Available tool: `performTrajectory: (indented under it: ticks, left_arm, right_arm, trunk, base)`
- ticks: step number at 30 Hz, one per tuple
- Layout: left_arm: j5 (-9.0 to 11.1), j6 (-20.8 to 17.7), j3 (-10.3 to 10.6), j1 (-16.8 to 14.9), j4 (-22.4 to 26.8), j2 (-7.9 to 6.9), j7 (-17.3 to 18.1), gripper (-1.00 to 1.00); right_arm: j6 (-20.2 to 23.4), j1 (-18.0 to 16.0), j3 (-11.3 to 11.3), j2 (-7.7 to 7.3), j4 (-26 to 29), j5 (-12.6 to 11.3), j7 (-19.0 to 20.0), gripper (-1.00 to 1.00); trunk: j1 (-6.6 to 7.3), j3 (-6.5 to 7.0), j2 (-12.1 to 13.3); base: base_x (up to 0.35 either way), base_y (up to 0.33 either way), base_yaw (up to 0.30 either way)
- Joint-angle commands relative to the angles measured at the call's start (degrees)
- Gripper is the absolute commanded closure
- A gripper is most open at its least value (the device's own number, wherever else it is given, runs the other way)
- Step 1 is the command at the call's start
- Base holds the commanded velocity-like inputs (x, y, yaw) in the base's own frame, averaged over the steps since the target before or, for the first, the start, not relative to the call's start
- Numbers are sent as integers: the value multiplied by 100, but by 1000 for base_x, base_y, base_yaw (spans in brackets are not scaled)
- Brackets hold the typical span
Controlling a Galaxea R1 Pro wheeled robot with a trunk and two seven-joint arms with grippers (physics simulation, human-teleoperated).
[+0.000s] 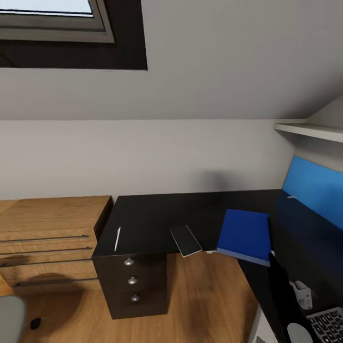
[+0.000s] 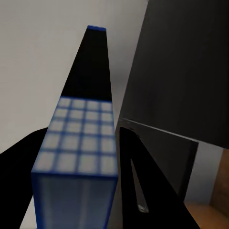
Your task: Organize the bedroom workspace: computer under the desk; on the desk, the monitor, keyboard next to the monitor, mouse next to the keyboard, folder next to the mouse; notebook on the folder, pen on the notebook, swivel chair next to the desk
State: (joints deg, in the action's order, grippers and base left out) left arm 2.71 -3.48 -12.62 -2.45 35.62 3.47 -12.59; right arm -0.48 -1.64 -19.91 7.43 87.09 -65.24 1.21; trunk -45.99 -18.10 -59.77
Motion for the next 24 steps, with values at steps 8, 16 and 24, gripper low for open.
performTrajectory:
  ticks: [8, 16, 24]
  left_arm:
    - [28, -22, -12, 0, 15, 4, -7, -100]
    - [23, 1, -7, 3, 41, 42, -11, -100]
    - [20, 5, -3, 4, 56, 95, -15, -100]
  right_arm:
    - [4, -6, 10, 4, 8, -71, 51, 100]
    - [-87, -106, 121, 32, -89, -178, 45, 100]
    - [-253, -168, 52, 42, -215, -112, 81, 100]
  trunk:
    - [0, 12, -5]
    - [0, 13, -5]
    - [0, 13, -5]
  base:
    - [0, 0, -176]
    - [0, 0, -10]
    - [0, 0, 0]
